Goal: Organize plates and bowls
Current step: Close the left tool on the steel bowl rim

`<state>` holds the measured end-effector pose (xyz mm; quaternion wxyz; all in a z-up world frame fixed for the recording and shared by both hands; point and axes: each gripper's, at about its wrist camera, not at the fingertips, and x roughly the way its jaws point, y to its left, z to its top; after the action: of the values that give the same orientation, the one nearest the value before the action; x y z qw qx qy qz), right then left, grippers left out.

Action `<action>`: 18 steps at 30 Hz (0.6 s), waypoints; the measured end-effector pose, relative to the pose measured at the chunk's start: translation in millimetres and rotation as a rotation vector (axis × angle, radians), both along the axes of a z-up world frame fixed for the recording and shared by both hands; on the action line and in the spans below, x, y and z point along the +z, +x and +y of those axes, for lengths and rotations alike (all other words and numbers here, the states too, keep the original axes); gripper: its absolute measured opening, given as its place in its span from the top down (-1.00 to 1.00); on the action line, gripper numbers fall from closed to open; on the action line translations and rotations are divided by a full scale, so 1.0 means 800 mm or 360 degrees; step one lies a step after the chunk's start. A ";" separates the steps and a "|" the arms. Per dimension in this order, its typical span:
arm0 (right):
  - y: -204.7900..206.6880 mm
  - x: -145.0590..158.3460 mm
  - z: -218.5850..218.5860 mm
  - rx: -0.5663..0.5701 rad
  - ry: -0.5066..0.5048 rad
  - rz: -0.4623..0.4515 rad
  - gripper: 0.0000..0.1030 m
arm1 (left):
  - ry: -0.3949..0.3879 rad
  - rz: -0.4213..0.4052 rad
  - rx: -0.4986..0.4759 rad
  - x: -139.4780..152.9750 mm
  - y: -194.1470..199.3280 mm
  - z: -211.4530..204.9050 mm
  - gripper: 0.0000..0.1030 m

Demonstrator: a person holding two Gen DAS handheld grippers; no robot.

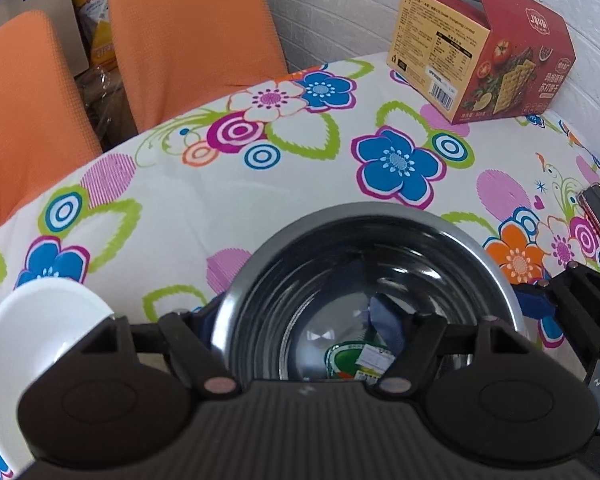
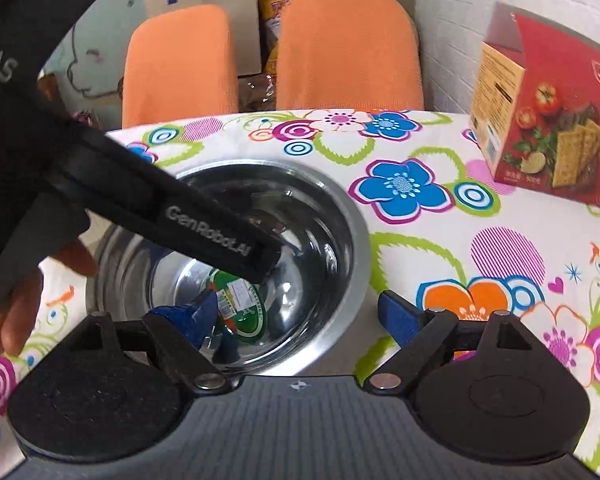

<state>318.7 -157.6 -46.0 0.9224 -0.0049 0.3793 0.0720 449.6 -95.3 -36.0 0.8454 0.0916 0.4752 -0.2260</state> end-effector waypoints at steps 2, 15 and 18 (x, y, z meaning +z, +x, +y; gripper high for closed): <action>0.000 -0.001 -0.001 0.0009 0.0000 -0.0010 -0.48 | -0.0003 -0.0001 -0.0003 0.000 0.002 0.001 -0.42; -0.014 0.001 -0.013 -0.0017 0.0115 -0.0075 -0.37 | -0.0067 0.0012 -0.0054 0.004 0.002 0.004 -0.42; -0.018 -0.001 -0.006 0.0041 0.0070 -0.0100 -0.33 | -0.0067 -0.0003 -0.0050 0.001 -0.001 0.003 -0.40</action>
<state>304.2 -162.2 -46.7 0.9328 0.0081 0.3483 0.0920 448.6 -92.8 -35.0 0.8440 0.0815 0.4680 -0.2491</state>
